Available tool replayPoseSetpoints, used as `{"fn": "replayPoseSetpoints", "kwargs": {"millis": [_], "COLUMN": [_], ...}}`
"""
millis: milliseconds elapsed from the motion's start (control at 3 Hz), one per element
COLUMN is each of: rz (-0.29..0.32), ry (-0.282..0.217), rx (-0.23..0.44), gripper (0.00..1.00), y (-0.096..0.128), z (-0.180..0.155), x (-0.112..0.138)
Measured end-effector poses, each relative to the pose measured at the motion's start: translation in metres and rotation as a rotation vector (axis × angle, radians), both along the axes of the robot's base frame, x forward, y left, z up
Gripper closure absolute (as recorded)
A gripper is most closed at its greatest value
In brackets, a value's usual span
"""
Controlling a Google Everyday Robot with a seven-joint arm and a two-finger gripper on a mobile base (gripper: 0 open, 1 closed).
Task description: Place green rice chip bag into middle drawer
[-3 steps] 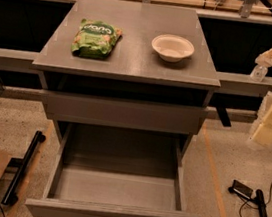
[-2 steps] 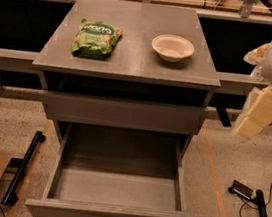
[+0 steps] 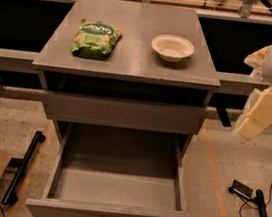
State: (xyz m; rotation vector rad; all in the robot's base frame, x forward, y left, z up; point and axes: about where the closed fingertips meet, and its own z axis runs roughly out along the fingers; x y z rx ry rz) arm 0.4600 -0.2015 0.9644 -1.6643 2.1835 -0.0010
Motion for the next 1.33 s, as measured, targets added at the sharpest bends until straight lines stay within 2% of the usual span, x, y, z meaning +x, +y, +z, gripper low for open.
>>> {"fn": "replayPoseSetpoints", "kwargs": {"millis": [333,667,1000,1333], "rz": [0.01,0.088,0.14,0.127], "ry": [-0.009,-0.105,-0.186,-0.221], "rx": [0.116,0.358,0.561,0.589], "gripper": [0.0,0.0,0.0,0.0], "y": [0.023,0.095,0.171,0.177], "z": [-0.007,0.01,0.032,0.038], "x": [0.018,0.073,0.128,0.14]}}
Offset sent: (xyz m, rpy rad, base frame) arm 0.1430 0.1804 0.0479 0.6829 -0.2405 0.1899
